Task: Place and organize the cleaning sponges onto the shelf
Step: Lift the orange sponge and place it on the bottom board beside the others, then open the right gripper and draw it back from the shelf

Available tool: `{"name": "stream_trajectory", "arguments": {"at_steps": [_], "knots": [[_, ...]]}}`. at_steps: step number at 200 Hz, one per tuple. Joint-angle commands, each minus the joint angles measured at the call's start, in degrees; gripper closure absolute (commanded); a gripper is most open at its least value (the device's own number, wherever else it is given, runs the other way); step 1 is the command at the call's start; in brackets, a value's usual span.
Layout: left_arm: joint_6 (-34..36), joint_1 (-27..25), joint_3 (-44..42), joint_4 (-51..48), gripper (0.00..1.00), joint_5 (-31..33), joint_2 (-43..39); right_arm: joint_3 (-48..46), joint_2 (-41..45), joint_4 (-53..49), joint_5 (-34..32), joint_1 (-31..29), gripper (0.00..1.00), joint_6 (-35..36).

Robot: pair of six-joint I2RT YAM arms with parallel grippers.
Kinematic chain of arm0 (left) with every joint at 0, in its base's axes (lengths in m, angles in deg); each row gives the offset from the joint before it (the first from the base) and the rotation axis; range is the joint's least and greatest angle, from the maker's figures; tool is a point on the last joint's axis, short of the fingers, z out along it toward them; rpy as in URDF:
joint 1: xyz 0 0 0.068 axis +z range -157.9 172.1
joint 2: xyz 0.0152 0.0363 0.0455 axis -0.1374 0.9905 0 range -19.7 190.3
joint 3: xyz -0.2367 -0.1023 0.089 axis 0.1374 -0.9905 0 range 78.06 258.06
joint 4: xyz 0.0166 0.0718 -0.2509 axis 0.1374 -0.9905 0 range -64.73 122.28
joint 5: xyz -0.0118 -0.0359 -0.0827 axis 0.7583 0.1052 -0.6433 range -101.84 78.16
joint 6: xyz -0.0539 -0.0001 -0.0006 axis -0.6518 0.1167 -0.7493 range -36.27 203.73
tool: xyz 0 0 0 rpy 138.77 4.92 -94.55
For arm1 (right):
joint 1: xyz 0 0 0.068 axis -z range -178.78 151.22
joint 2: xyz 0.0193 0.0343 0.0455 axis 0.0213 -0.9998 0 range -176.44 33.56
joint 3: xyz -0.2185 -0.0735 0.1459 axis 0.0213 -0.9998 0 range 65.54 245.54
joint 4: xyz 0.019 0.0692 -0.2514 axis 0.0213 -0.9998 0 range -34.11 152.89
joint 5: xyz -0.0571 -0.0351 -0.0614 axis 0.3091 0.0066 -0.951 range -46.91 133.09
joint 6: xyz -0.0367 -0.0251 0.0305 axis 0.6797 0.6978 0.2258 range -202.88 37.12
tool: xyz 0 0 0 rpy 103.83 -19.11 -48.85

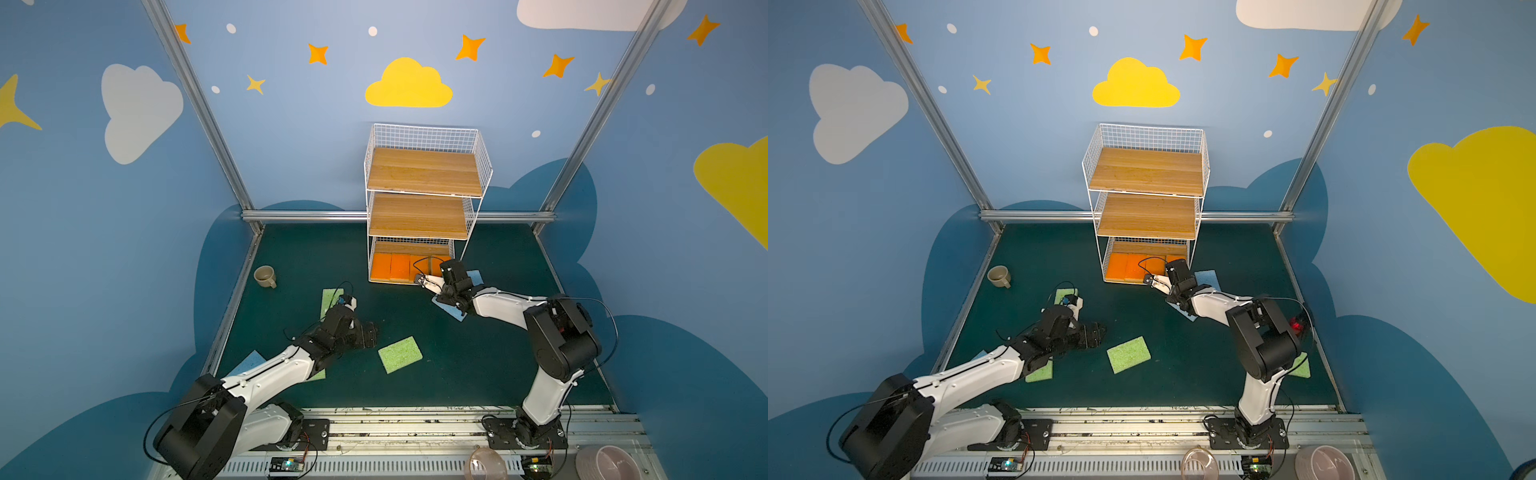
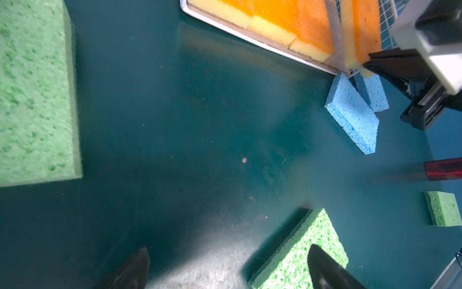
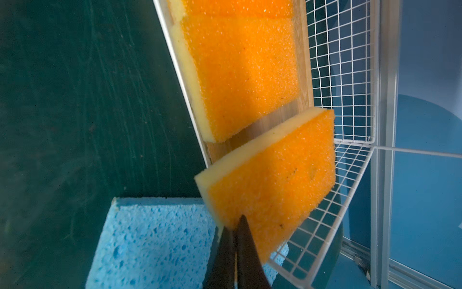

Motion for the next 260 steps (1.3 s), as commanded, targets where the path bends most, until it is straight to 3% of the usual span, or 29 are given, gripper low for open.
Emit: {"name": "stream_trajectory", "arguments": {"at_steps": [1,129,167,190,260], "knots": [[0.59,0.45,-0.68,0.62,0.02,-0.42,0.02,2.45,-1.48,1.18,2.02,0.75,1.00,0.75],[0.94,1.59,-0.19,1.32,0.02,-1.30,2.08,6.17,-7.01,0.48,2.15,2.36,1.00,0.50],[0.97,1.64,-0.06,1.37,0.01,-1.74,2.56,4.69,-6.48,1.71,1.83,2.38,0.64,0.38],[0.88,1.68,0.24,0.53,0.01,-1.83,2.75,4.24,-5.52,1.37,2.17,2.29,0.34,-0.68],[1.61,1.68,-0.72,-2.47,0.02,-2.70,-3.97,1.33,2.41,1.18,-0.77,-1.38,0.33,-1.66]]}}
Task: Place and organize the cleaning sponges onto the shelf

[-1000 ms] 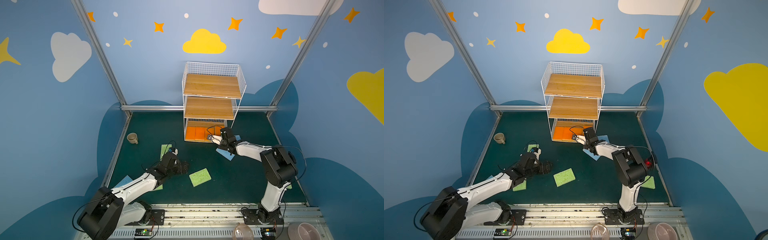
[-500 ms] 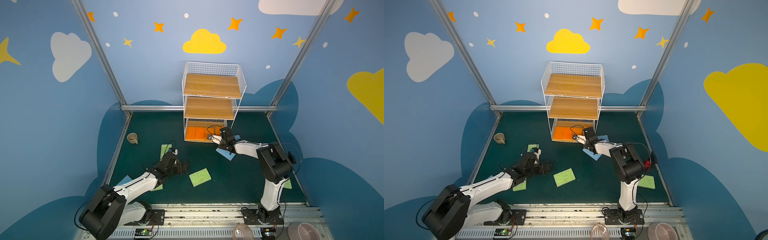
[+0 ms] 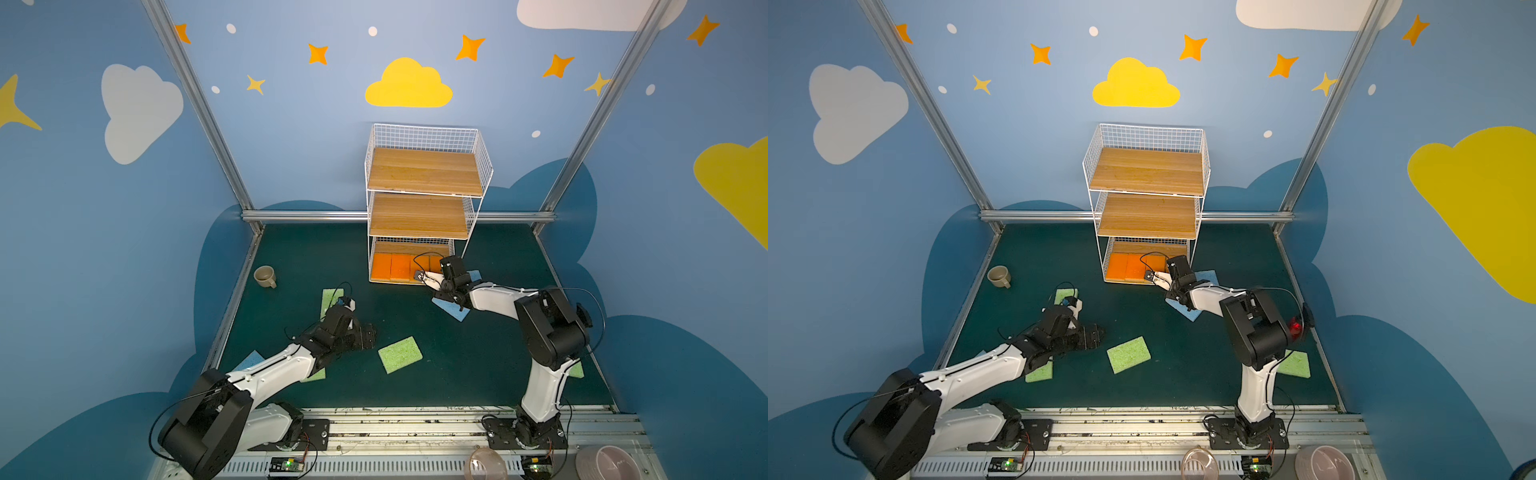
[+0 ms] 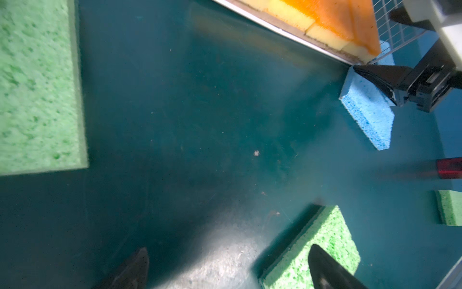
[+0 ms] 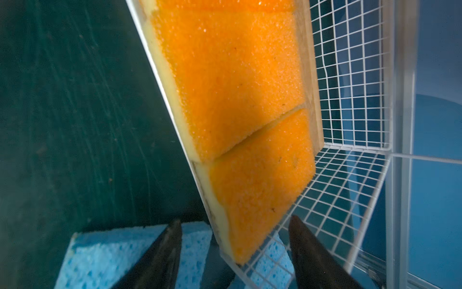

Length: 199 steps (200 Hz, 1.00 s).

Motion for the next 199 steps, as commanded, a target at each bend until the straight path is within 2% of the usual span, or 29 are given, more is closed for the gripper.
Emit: {"name": "stream_trajectory", "arguments": {"at_steps": [1,36,50,60,79,94,117,151,179,199], "knots": [[1.18,0.20,-0.46,-1.46,0.02,-1.18,-3.78,-1.44,5.34,0.76,-2.41,-2.51,0.33,-1.04],[2.02,0.24,-0.22,-5.54,0.04,-2.36,-8.38,-2.47,13.68,-4.76,-4.31,-6.43,0.34,-4.65],[2.15,0.11,-0.20,-7.80,0.08,-2.79,-10.46,-1.25,17.38,-9.05,-6.02,-7.79,0.35,-9.87],[2.08,0.02,-0.43,-9.19,0.14,-3.02,-12.03,0.57,19.79,-14.05,-6.72,-8.35,0.35,-15.97],[1.17,-0.39,-1.49,-10.56,0.36,-3.42,-14.72,5.26,23.41,-25.71,-4.94,-8.34,0.40,-31.51],[0.30,-1.13,-2.11,-11.57,0.51,-3.75,-15.97,7.83,25.11,-34.27,-0.66,-7.99,0.47,-44.48],[-1.33,-3.36,-2.63,-12.04,0.60,-4.37,-15.84,6.73,25.98,-40.02,8.36,-7.70,0.54,-57.44],[-4.36,-8.72,-4.05,-9.11,0.62,-4.26,-13.10,0.23,25.99,-40.10,24.25,-7.62,0.56,-70.99],[-6.01,-13.25,-5.01,-6.09,0.62,-2.08,-9.42,-5.67,25.42,-34.98,33.63,-7.61,0.57,-76.86],[-6.98,-13.58,-5.99,-2.55,0.62,-2.14,-6.24,-9.45,23.52,-28.97,40.06,-7.99,0.58,-79.77]]}}
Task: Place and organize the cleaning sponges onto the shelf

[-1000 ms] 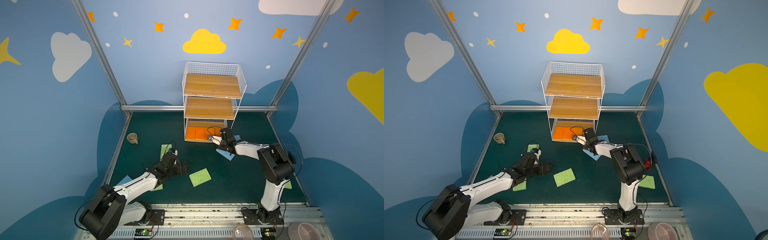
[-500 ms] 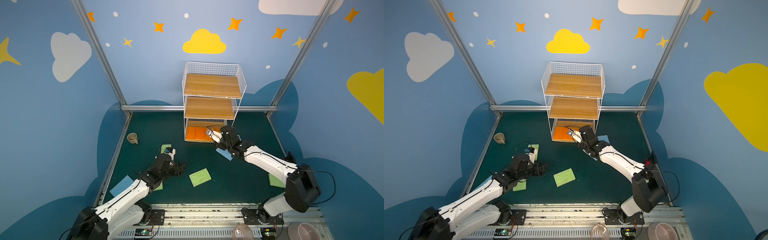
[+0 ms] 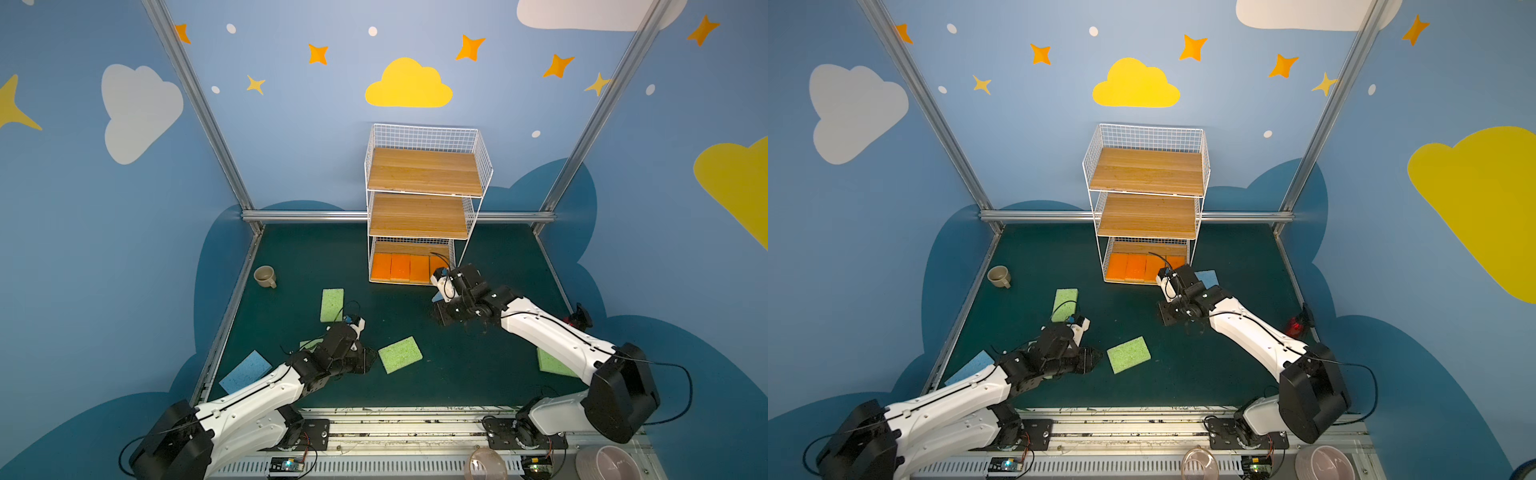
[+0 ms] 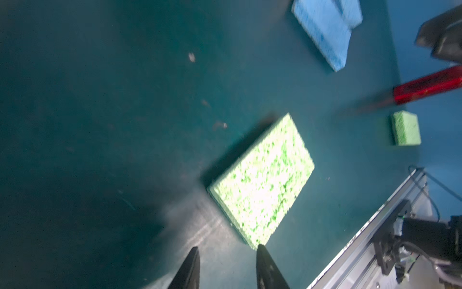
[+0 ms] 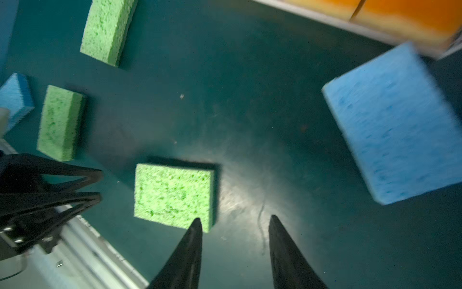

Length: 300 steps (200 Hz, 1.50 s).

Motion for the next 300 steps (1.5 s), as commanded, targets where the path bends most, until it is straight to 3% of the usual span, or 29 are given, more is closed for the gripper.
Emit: {"name": "stream_trajectory", "arguments": {"at_steps": [1,31,114,175,210,229,265,300], "knots": [[-2.11,-0.59,-1.04,4.53,0.62,1.02,2.86,-3.24,-1.94,6.06,11.95,-0.42,0.58,-8.63],[-2.65,-0.69,-0.61,8.55,0.64,-1.43,7.98,-6.05,-6.29,9.06,12.79,-0.94,0.70,-11.55],[-3.30,-3.29,4.00,14.35,0.66,-2.51,18.64,-9.24,-7.08,10.16,9.59,2.17,0.71,-12.22],[-2.75,-3.64,15.82,19.04,0.65,-5.32,34.36,-12.49,3.83,4.59,8.93,10.59,0.63,-10.36],[-1.96,-2.93,22.12,18.59,0.65,-6.93,38.71,-13.52,4.63,3.96,11.34,14.24,0.54,-10.15],[-0.91,-2.88,23.14,16.60,0.57,-6.14,37.60,-13.37,3.33,4.49,12.92,15.12,0.52,-9.96],[-0.66,-2.00,19.14,14.73,0.30,-4.15,32.17,-12.19,-1.15,5.09,12.87,15.38,0.54,-9.36],[-1.28,-1.65,14.75,13.97,0.26,-3.22,27.79,-10.28,-6.74,7.94,13.65,15.37,0.60,-10.47]]}}
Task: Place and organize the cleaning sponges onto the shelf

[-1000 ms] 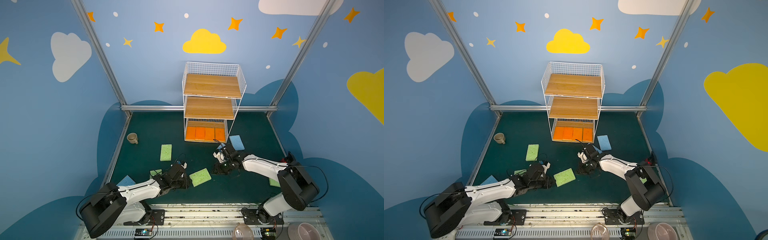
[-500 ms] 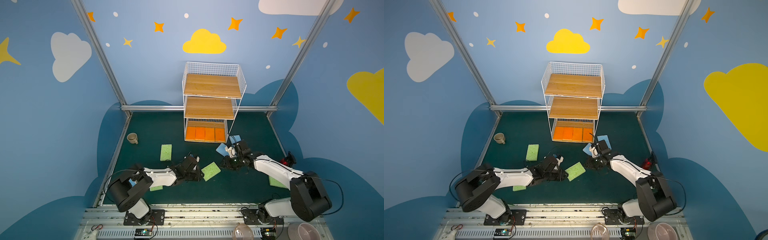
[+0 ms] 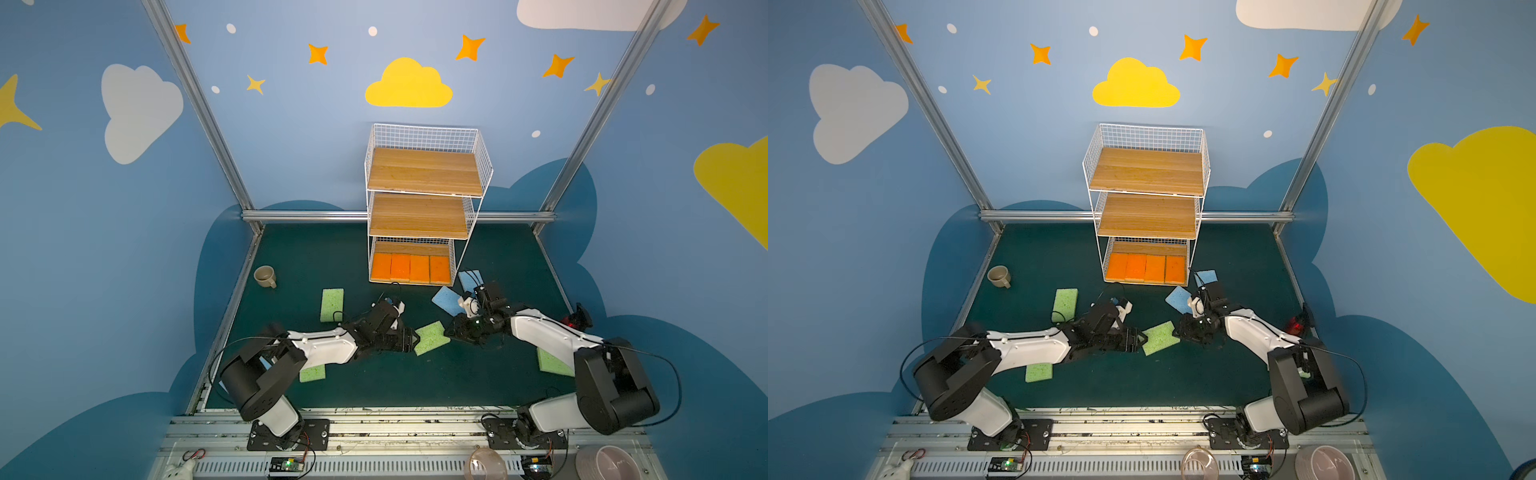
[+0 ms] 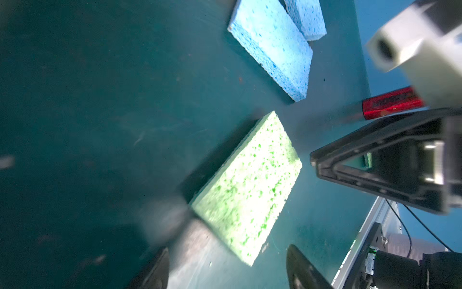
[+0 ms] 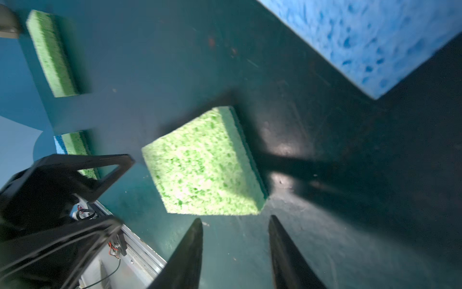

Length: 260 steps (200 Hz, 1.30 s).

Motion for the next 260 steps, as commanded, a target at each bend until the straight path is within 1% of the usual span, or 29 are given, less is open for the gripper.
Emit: {"name": "stream_trajectory", "arguments": {"at_steps": [1,28,40,61,81,95,113,123,142,159,166,177,184,194,212,219,226,245,260], "knots": [[0.19,0.25,-2.32,-2.57,0.26,1.09,-2.29,2.49,-3.15,1.90,1.27,0.18,0.60,-0.19],[0.28,0.75,-4.58,-4.44,0.24,2.07,-5.72,3.15,-7.50,4.38,3.44,-0.25,0.63,-0.95],[0.35,1.33,-5.12,-6.67,0.23,2.78,-7.93,2.71,-8.62,5.79,4.68,-1.41,0.64,-0.95],[0.66,2.40,-5.94,-10.94,0.20,5.73,-12.24,1.24,-8.64,8.38,5.26,-5.30,0.64,-1.87],[2.14,4.21,-6.88,-13.37,0.18,6.27,-16.10,0.14,-7.92,11.11,5.49,-10.28,0.64,-4.94],[3.12,5.22,-7.34,-15.69,0.17,7.02,-18.81,-0.43,-7.39,14.53,6.28,-13.73,0.62,-8.33],[3.54,6.49,-8.90,-17.54,0.16,8.12,-22.60,-1.06,-7.08,20.27,7.71,-17.21,0.55,-12.76],[3.44,7.20,-10.32,-17.66,0.16,8.57,-24.70,-0.57,-7.40,22.78,8.76,-18.95,0.54,-14.22],[2.81,8.38,-12.71,-17.75,0.16,9.09,-27.77,2.31,-8.40,23.38,10.63,-21.27,0.53,-13.94],[2.64,8.60,-13.83,-17.95,0.17,9.24,-29.38,4.16,-7.89,21.94,11.37,-21.32,0.54,-12.06],[2.70,8.59,-13.98,-18.37,0.19,9.20,-29.70,4.81,-7.25,20.75,11.38,-21.05,0.55,-10.80],[2.63,8.60,-13.96,-18.80,0.26,9.03,-29.91,5.87,-5.94,17.70,10.72,-20.21,0.57,-8.88],[2.67,8.61,-13.98,-18.85,0.31,8.58,-29.88,6.29,-5.10,16.02,10.42,-19.52,0.58,-7.69],[2.49,8.59,-13.95,-18.73,0.42,7.99,-29.74,6.59,-4.02,13.94,10.04,-18.08,0.61,-6.41],[2.21,8.60,-14.14,-17.28,0.56,6.56,-28.70,6.97,-3.32,11.27,10.27,-14.55,0.74,-5.07],[2.06,8.60,-14.37,-16.25,0.60,6.03,-27.92,7.35,-3.47,10.17,10.45,-13.47,0.78,-4.31],[1.90,8.59,-14.52,-15.19,0.64,5.38,-26.91,7.76,-3.58,8.95,10.28,-12.78,0.79,-3.47],[2.50,8.58,-14.08,-12.66,0.75,2.23,-23.86,8.95,-2.94,5.48,8.04,-12.72,0.77,-0.22],[2.99,8.44,-13.99,-10.11,0.78,-0.20,-21.68,8.96,-1.62,3.89,6.52,-12.66,0.74,1.62]]}}
